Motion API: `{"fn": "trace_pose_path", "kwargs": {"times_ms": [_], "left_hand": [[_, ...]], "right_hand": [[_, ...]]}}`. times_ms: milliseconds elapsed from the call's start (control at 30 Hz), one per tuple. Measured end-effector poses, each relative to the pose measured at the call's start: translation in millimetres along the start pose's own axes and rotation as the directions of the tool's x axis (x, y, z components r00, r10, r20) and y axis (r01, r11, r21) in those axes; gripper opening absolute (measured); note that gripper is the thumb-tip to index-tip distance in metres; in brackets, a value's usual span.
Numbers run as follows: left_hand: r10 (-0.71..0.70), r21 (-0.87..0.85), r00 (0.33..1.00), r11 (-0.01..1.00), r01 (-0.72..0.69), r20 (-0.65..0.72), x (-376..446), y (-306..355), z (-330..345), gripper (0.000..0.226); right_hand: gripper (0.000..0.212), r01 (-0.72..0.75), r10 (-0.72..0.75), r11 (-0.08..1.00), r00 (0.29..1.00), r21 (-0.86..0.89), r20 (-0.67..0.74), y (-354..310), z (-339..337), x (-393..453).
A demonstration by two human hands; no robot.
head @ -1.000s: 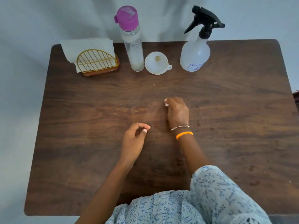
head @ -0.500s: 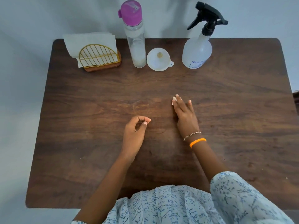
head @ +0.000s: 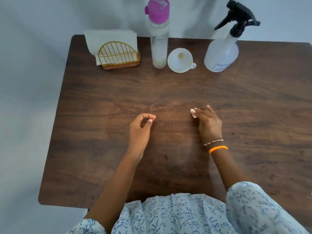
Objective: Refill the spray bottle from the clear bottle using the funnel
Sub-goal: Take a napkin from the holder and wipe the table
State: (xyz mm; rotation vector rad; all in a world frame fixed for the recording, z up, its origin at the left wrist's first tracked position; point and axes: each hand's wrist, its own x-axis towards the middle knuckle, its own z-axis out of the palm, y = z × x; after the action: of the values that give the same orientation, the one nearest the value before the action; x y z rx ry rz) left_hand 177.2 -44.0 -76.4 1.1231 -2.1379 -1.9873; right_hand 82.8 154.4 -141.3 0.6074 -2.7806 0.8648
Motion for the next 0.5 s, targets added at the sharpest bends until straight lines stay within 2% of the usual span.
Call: {"fn": "trace_pose_path", "kwargs": {"times_ms": [67, 133, 200, 267, 333, 367, 400, 500], "left_hand": [[0.008, 0.01, 1.0, 1.0, -0.008, -0.009, -1, 2, -1, 0.029], [0.018, 0.009, 1.0, 1.0, -0.017, -0.01, -2, 4, 0, 0.029], [0.011, 0.004, 1.0, 1.0, -0.011, 0.003, -4, 3, 0, 0.028], [-0.007, 0.016, 1.0, 1.0, 0.007, 0.022, -6, 0, -1, 0.027], [-0.018, 0.033, 0.999, 0.999, 0.018, 0.028, -8, -3, -2, 0.026], [-0.018, 0.033, 1.0, 0.999, 0.018, 0.025, -9, -3, -4, 0.027], [-0.019, 0.031, 1.0, 0.999, 0.018, 0.02, -9, -4, -5, 0.027], [-0.02, 0.028, 1.0, 0.999, 0.021, -0.009, -10, -5, -11, 0.029]], "right_hand": [[0.026, 0.08, -0.081, 0.996, 0.996, 0.032, 0.027, -22, 16, -11], [0.021, 0.246, -0.25, 0.968, 0.964, 0.051, 0.088, -41, 24, -37], [0.021, 0.4, -0.409, 0.912, 0.903, 0.093, 0.131, -50, 20, -70], [0.026, 0.547, -0.559, 0.829, 0.81, 0.116, 0.178, -52, 9, -96], [0.03, 0.643, -0.647, 0.759, 0.727, 0.102, 0.228, -45, 2, -97], [0.034, 0.649, -0.649, 0.755, 0.722, 0.092, 0.24, -39, 1, -87], [0.038, 0.621, -0.62, 0.779, 0.747, 0.08, 0.237, -34, 3, -74], [0.042, 0.424, -0.426, 0.904, 0.892, 0.047, 0.153, -34, 16, -29]]}}
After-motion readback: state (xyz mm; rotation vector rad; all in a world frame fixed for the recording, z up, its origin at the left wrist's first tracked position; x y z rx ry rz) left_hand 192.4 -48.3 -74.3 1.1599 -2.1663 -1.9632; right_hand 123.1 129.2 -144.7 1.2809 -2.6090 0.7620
